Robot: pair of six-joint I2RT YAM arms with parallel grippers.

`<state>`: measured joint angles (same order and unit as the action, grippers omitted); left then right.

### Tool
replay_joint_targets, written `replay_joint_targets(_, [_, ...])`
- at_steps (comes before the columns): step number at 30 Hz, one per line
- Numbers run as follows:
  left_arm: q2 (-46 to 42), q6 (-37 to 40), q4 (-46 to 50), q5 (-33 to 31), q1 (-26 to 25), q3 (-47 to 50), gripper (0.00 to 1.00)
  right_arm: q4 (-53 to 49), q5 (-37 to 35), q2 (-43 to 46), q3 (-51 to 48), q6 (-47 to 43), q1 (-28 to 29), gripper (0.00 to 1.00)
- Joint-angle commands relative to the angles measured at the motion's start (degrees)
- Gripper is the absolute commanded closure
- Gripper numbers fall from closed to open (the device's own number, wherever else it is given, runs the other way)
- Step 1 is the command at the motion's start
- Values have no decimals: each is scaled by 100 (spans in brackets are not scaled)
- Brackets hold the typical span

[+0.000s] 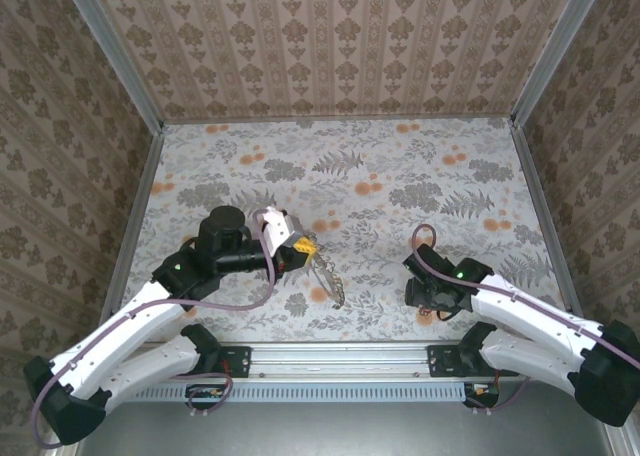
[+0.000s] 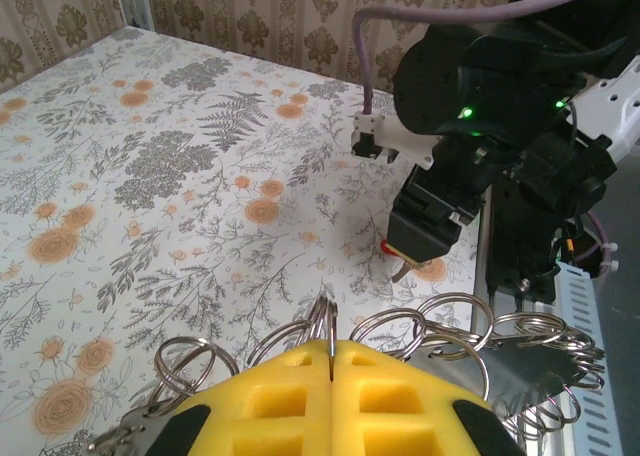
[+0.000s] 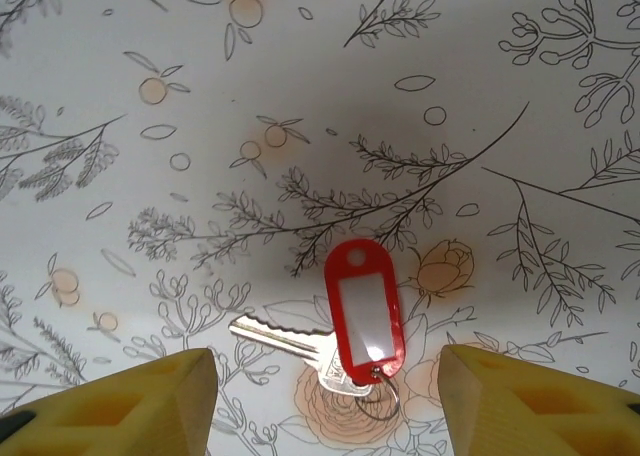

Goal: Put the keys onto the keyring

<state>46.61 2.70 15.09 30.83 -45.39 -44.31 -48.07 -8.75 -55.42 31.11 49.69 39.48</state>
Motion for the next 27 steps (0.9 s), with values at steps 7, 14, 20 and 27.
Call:
replay_joint_targets(7, [-271, -297, -698, 364, 177, 146, 100, 725, 814, -255, -343, 980, -111, 39])
replay_joint_targets(14, [-421, -388, -916, 477, 248, 248, 100, 1240, 1001, -541, -514, 1154, -239, 36])
replay_joint_targets(20, [-363, -467, -1041, 556, 317, 282, 100, 1927, 1313, -1161, -350, 1151, -196, 37])
replay_joint_targets(27, [-311, -491, -1039, 556, 339, 275, 100, 2616, 1646, -2387, 590, 804, 60, 37])
